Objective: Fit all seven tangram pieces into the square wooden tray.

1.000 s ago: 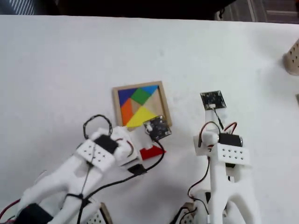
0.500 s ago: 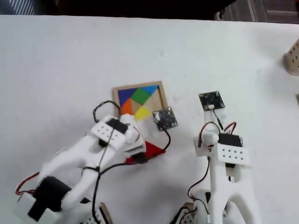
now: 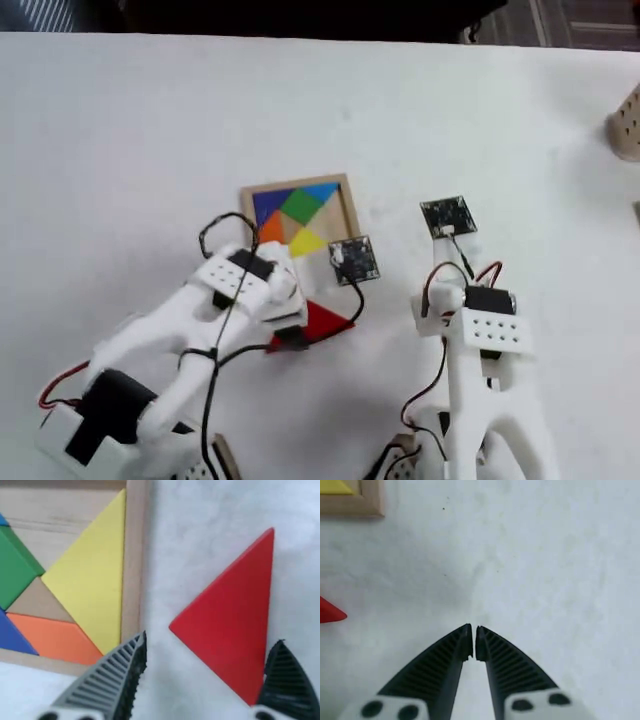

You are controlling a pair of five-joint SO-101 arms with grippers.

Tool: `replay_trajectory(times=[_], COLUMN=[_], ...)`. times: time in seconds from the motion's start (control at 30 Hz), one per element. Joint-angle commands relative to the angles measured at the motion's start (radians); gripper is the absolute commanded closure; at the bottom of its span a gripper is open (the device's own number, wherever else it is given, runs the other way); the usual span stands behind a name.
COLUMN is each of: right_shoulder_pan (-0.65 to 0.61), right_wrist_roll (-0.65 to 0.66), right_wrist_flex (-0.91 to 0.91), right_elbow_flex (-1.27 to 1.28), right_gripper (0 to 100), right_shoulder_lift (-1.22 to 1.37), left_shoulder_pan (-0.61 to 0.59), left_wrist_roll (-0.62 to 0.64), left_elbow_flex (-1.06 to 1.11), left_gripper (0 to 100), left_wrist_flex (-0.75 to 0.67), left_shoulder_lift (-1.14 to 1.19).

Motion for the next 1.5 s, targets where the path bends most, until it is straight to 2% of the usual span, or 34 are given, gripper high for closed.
replay_trajectory(times=[0.0, 0.37, 0.67, 0.83, 0.93, 1.07, 1.23, 1.47], right_shoulder_pan=[-0.013, -0.012, -0.031, -0.093, -0.093, -0.093, -0.093, -0.093], right_wrist_roll=[0.012, 0.061, 0.069, 0.158, 0.167, 0.169, 0.198, 0.21], right_wrist_flex=[-0.015, 0.005, 0.004, 0.008, 0.008, 0.007, 0.007, 0.002], right_elbow_flex=[-0.003, 0.006, 0.023, 0.069, 0.071, 0.071, 0.072, 0.072], right_gripper=[97.9, 97.9, 97.9, 97.9, 97.9, 97.9, 97.9, 97.9], right_shoulder_lift=[-0.035, -0.036, -0.028, -0.036, -0.036, -0.036, -0.036, -0.036], left_shoulder_pan=[0.018, 0.035, 0.01, 0.01, 0.01, 0.01, 0.002, 0.007], left_wrist_roll=[-0.048, -0.046, 0.009, 0.032, 0.081, 0.086, 0.081, 0.081], left_elbow_flex=[-0.029, -0.061, -0.258, -0.259, -0.262, -0.264, -0.265, -0.261], left_gripper=[63, 63, 63, 63, 63, 64, 69, 68], left_wrist_flex=[-0.009, -0.008, 0.135, 0.135, 0.126, 0.129, 0.13, 0.135], left_shoulder_lift=[-0.004, 0.021, 0.189, 0.189, 0.193, 0.197, 0.197, 0.197])
